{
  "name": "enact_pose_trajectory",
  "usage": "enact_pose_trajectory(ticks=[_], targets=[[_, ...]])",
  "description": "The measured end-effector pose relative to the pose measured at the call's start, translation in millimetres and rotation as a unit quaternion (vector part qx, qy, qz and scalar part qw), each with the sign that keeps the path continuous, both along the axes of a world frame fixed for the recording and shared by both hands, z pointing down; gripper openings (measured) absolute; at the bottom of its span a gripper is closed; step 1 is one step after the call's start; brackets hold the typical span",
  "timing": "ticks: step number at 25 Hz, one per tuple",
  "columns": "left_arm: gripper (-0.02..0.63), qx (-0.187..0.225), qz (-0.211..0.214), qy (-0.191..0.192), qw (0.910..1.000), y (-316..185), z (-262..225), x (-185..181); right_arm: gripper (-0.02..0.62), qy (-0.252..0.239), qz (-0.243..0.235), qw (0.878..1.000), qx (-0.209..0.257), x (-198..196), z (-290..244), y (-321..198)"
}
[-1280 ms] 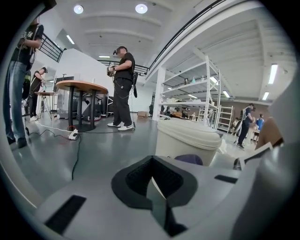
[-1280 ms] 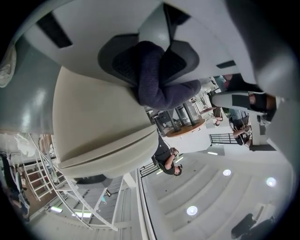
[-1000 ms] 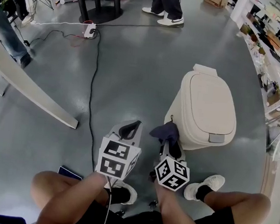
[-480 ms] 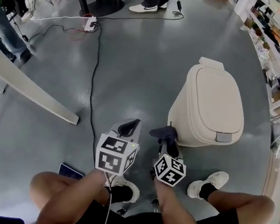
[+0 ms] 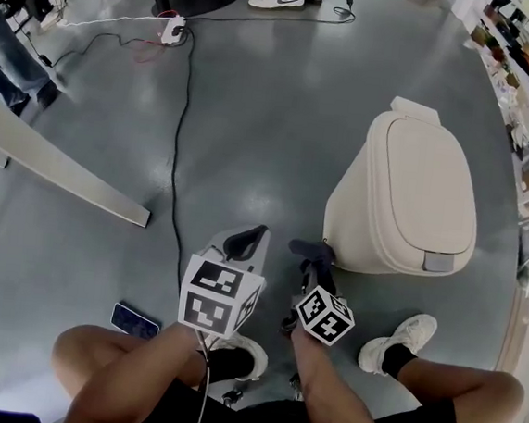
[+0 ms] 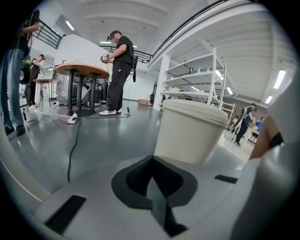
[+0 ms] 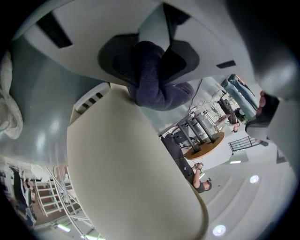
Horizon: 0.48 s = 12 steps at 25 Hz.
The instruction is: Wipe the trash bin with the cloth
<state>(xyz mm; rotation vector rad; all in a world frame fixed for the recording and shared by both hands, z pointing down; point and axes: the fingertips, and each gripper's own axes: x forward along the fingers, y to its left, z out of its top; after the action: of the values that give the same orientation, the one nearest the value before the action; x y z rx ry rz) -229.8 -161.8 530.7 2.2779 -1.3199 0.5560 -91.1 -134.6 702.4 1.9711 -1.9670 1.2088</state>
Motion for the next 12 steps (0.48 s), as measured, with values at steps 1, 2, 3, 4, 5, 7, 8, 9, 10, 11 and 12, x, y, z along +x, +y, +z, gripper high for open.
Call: enact_pose_trajectory(ticks=[1, 2, 3, 4, 5, 7, 8, 9, 10, 11, 12], targets=[[0.000, 0.000, 0.001, 0.000, 1.0000, 0.0, 1.2, 0.0, 0.104, -0.012, 0.005, 1.000, -0.005, -0.5, 3.9, 0.1], [0.000, -0.001, 0.002, -0.001, 1.0000, 0.1, 2.3, 0.3, 0.104, -0.028, 0.009, 1.000, -0.009, -1.6, 7.5, 0.4], [0.000, -0.001, 0.003, -0.001, 1.0000, 0.5, 3.2, 0.6, 0.104, -0.047, 0.015, 0.999, -0.013, -3.4, 10.9, 0.8], [0.000, -0.002, 0.005, -0.001, 1.0000, 0.9, 3.9, 0.9, 0.104, -0.070, 0.022, 0.997, -0.017, -5.7, 13.5, 1.5], [0.000, -0.002, 0.006, -0.002, 1.0000, 1.5, 4.6, 1.3, 0.104, -0.094, 0.028, 0.995, -0.020, -8.4, 14.6, 2.1], [0.000, -0.005, 0.008, -0.002, 1.0000, 2.3, 5.2, 2.2, 0.104, -0.140, 0.034, 0.989, -0.019, -15.8, 11.9, 2.4], [0.000, -0.006, 0.008, -0.001, 0.9999, 2.4, 5.2, 2.6, 0.104, -0.160, 0.034, 0.986, -0.015, -19.7, 9.0, 1.8], [0.000, -0.006, 0.009, -0.001, 0.9999, 2.3, 5.0, 3.1, 0.104, -0.176, 0.034, 0.984, -0.009, -22.9, 5.3, 0.8], [0.000, -0.006, 0.010, -0.001, 0.9999, 2.1, 4.8, 3.6, 0.104, -0.185, 0.034, 0.982, -0.003, -25.0, 1.0, -0.7], [0.000, -0.006, 0.010, -0.001, 0.9999, 2.1, 4.6, 4.2, 0.104, -0.189, 0.034, 0.981, 0.005, -26.2, -4.1, -2.6], [0.000, -0.006, 0.010, -0.002, 0.9999, 2.2, 4.6, 4.8, 0.104, -0.190, 0.032, 0.981, 0.014, -26.6, -9.9, -4.9]])
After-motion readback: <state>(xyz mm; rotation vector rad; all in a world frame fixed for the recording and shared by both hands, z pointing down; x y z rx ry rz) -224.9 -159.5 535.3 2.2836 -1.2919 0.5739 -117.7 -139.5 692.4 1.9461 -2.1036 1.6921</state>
